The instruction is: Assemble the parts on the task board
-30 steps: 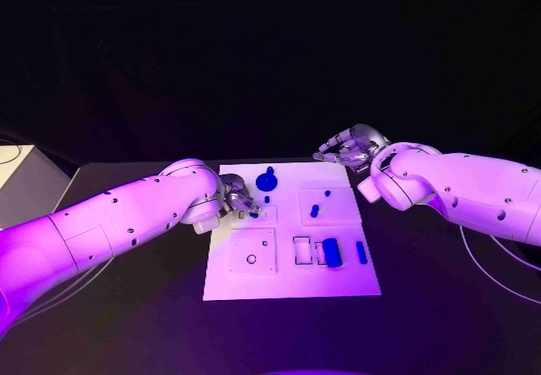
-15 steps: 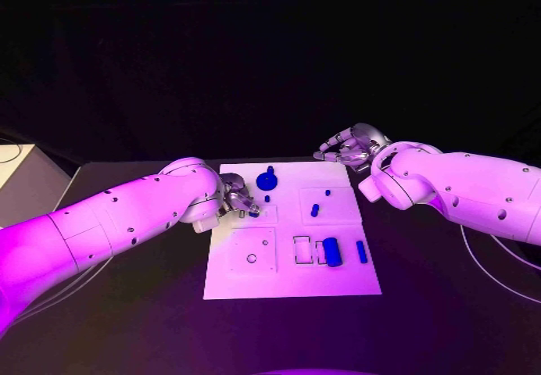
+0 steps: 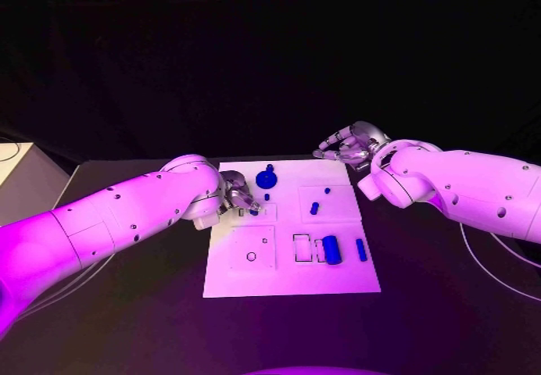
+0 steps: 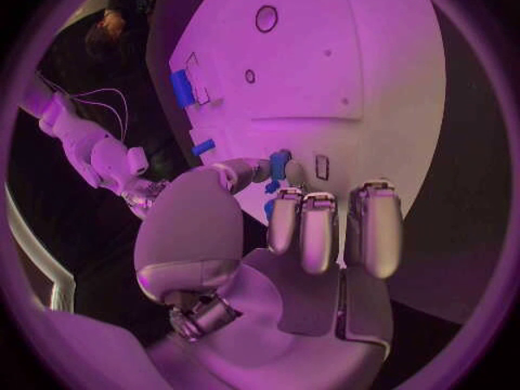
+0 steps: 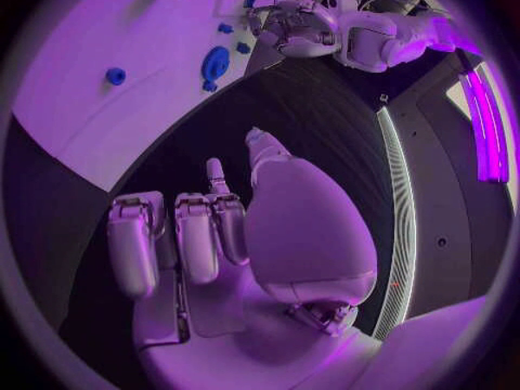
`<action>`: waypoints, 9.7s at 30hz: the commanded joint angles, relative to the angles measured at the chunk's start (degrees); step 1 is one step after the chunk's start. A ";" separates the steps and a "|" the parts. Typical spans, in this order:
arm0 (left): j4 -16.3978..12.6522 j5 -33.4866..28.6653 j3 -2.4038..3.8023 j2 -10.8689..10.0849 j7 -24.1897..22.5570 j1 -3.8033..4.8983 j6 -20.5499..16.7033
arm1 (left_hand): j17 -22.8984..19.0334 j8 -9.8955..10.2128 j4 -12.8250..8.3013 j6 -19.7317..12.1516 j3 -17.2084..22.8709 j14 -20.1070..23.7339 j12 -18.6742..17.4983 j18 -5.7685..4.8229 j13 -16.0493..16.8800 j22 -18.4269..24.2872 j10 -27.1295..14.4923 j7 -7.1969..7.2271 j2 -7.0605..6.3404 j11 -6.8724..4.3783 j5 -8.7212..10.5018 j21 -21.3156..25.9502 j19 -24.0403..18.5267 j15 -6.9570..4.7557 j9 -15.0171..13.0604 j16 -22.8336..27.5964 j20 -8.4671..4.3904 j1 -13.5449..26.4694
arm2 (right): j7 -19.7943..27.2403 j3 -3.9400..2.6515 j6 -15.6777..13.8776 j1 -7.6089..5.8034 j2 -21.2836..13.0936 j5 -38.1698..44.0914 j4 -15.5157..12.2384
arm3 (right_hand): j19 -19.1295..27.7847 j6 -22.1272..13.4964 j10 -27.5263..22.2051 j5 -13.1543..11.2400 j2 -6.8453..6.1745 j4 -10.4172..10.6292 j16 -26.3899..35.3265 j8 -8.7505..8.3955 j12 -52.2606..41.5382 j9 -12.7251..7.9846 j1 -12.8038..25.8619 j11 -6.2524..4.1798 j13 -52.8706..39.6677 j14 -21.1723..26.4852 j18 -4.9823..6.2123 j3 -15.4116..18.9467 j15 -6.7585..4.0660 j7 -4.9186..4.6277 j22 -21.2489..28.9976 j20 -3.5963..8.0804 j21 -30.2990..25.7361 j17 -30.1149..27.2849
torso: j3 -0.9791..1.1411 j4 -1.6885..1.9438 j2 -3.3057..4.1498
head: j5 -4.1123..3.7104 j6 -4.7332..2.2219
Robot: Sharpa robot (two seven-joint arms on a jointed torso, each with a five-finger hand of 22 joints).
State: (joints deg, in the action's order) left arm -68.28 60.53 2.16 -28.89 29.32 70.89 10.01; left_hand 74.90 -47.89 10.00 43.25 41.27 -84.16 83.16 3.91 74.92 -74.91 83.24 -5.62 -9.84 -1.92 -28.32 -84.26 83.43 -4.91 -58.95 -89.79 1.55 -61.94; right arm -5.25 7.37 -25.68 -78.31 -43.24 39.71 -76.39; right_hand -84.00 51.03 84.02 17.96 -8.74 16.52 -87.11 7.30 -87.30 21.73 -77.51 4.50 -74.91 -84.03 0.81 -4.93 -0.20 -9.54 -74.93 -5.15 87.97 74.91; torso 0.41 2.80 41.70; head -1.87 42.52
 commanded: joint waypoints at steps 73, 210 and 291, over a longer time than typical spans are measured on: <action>1.74 4.87 -1.90 2.10 0.68 -0.66 4.25 | 15.10 4.34 -0.23 7.47 -8.56 -5.84 -0.36 -1.08 3.30 -0.84 0.37 4.57 0.31 -0.85 12.71 0.07 0.36 -0.92 -3.72 -0.21 -0.98 3.07 | 0.63 -0.01 0.48 0.04 -0.34 0.35 -0.82 | -5.11 -0.49 2.74 0.03 0.04 0.03 0.35 0.45 0.48 0.13 0.87 0.05 -12.29 -4.44 -0.09 -0.50 0.11 0.09 -12.52 -0.32 -0.58 8.53 | 0.00 0.05 -0.09 | 0.00 0.67; -3.92 3.35 2.82 -2.75 0.03 -2.35 1.59 | 14.62 7.89 6.75 7.57 -21.68 -5.70 -1.52 -0.89 2.28 -0.20 -0.61 4.02 1.29 -0.36 25.41 0.74 -0.06 -0.55 -6.82 0.04 -0.66 1.62 | 0.42 0.02 1.50 0.96 -0.65 0.28 -0.19 | -5.10 -0.59 2.85 -0.11 0.17 0.05 0.41 0.64 0.37 0.19 1.37 0.04 -12.38 -4.42 -0.08 -0.72 0.10 0.10 -12.50 -0.32 -0.63 8.46 | -0.03 0.01 -0.02 | -0.05 0.41; -2.07 -0.16 2.65 -2.13 0.32 -3.06 5.60 | 14.42 11.26 2.23 7.90 -3.36 -5.64 -1.94 -0.71 1.89 0.22 -1.23 3.28 -1.48 0.33 25.18 1.47 -0.46 0.09 -9.32 0.16 0.00 2.41 | 0.35 0.05 1.96 1.03 -0.81 0.27 -0.47 | -5.11 -0.61 2.92 -0.08 0.19 0.02 0.43 0.72 0.30 0.22 1.46 0.04 -12.44 -4.41 -0.08 -0.83 0.10 0.11 -12.51 -0.31 -0.62 8.42 | -0.04 0.05 -0.06 | -0.15 0.97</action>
State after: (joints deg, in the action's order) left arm -70.39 60.06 5.14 -31.06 29.27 68.27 13.17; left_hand 74.91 -36.85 12.26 51.10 38.09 -83.94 81.38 3.90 74.92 -74.62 82.10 -2.06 -11.51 -1.84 -3.34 -83.11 83.22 -5.10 -68.32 -89.79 1.34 -60.12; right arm -5.18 7.43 -24.16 -77.31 -44.05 39.73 -76.79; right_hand -84.00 50.84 84.02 17.96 -8.74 16.68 -86.88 7.74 -87.04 21.85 -76.60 4.50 -74.91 -84.03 0.82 -5.41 -0.20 -9.33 -74.93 -5.15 87.65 74.91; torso 0.38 2.87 41.63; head -2.01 43.48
